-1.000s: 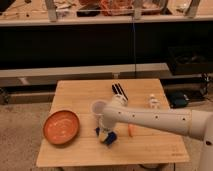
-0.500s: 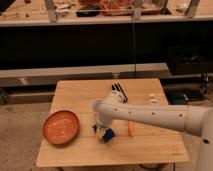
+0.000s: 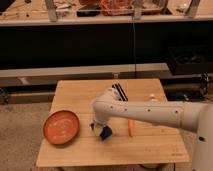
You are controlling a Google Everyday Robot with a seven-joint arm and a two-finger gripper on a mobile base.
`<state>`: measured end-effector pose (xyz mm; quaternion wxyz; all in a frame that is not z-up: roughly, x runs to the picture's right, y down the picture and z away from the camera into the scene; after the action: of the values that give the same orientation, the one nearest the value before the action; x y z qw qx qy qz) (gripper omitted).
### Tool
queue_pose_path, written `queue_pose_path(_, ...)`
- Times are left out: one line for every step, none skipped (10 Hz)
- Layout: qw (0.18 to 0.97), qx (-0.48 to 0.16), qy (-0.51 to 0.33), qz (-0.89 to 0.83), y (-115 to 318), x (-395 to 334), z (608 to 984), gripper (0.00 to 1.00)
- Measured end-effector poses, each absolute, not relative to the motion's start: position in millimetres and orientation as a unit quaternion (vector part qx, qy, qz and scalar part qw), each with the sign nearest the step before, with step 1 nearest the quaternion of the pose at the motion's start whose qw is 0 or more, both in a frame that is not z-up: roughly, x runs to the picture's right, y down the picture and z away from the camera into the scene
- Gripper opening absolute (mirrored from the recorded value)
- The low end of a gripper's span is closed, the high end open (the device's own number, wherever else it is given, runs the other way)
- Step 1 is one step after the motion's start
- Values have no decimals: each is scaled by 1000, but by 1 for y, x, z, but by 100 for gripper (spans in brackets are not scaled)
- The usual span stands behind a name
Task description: Place the white sponge in the ceramic bowl
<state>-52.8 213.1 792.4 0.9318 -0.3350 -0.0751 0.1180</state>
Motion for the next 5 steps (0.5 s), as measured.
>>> queue_pose_path(934,-331,-72,114,204,-59,788,10)
queue_pose_path(935,-329,-70,111,197,-67,785,3)
queue_pose_path(937,-326,-68,107,192,-78,783,0)
queue_pose_path(938,-325,-67,101,190,-87,782,0)
queue_pose_path(940,-321,-65,92,186,-101,780,0)
